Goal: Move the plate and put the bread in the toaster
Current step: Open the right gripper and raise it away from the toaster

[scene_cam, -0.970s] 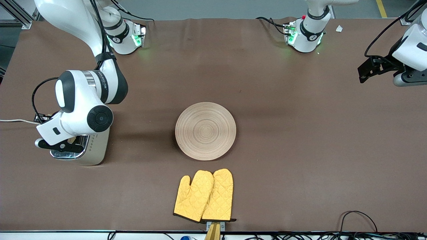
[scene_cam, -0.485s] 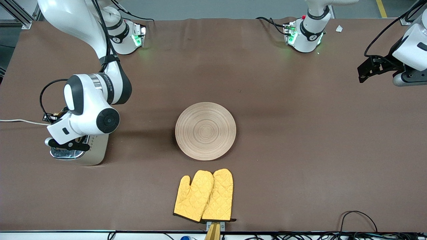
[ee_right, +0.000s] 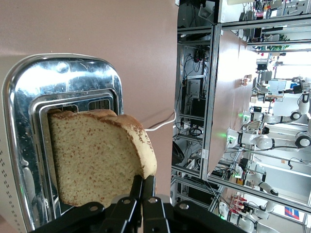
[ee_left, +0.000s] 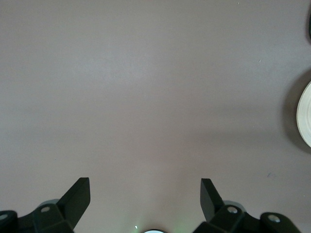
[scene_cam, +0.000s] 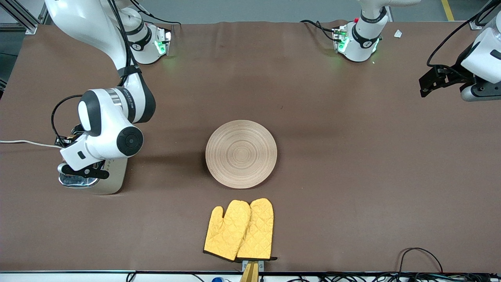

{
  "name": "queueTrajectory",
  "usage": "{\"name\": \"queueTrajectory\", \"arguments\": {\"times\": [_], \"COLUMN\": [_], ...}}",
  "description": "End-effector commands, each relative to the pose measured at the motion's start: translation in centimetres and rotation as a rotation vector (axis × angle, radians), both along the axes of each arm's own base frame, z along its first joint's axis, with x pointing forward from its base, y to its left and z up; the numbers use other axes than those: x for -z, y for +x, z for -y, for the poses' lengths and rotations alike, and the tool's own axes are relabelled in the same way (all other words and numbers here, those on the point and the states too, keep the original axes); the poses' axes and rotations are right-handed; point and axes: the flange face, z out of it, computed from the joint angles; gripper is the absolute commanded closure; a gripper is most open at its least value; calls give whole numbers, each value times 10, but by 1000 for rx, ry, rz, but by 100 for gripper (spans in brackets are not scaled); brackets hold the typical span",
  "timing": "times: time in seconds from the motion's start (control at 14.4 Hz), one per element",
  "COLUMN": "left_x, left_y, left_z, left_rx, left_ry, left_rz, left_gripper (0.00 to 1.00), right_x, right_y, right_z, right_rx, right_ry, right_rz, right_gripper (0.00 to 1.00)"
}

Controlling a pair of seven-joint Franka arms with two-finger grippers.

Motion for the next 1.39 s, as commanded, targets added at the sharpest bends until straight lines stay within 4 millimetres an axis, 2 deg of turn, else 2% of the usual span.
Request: {"name": "queueTrajectory", "arguments": {"times": [0.0, 0.21, 0.28, 0.35, 0.42, 0.48, 0.55, 0.62, 0.76, 0.9, 0.97, 1.11, 1.25, 1.32], "left_x": [-4, -4, -4, -4, -4, -4, -4, -4, -4, -4, -4, -4, -4, -4], "left_y": [-5, -5, -5, -5, -5, -5, -5, -5, -5, -5, -5, -5, -6, -6], "left_z": [-3, -2, -2, -2, -2, -1, -2, -2, -3, -2, -3, -2, -1, 2], "left_rx": [13, 15, 15, 15, 15, 17, 15, 15, 17, 18, 17, 18, 20, 23], "left_ry": [-15, -13, -15, -15, -15, -15, -15, -15, -15, -15, -15, -15, -21, -45], "left_rz": [3, 3, 3, 3, 3, 3, 3, 3, 3, 3, 3, 3, 2, -2], "left_gripper": [0, 0, 0, 0, 0, 0, 0, 0, 0, 0, 0, 0, 0, 0], "right_x": [18, 34, 36, 38, 39, 39, 35, 26, 5, -27, -50, -98, -152, -166], "right_y": [-3, -3, -2, -3, -5, -3, -2, -1, 4, -2, -7, -17, -35, -44], "right_z": [-5, -7, -2, 0, 1, 7, 13, 10, -5, -12, -7, 22, 84, 104], "right_rx": [24, 38, 58, 92, 120, 135, 161, 186, 195, 209, 210, 220, 232, 215], "right_ry": [-21, 17, 40, 88, 125, 138, 179, 235, 302, 395, 493, 649, 863, 915], "right_rz": [37, 35, 34, 29, 23, 24, 23, 33, 58, 78, 67, 71, 77, 62], "right_gripper": [99, 98, 86, 68, 41, 20, 7, 1, 0, 0, 0, 0, 0, 0]}}
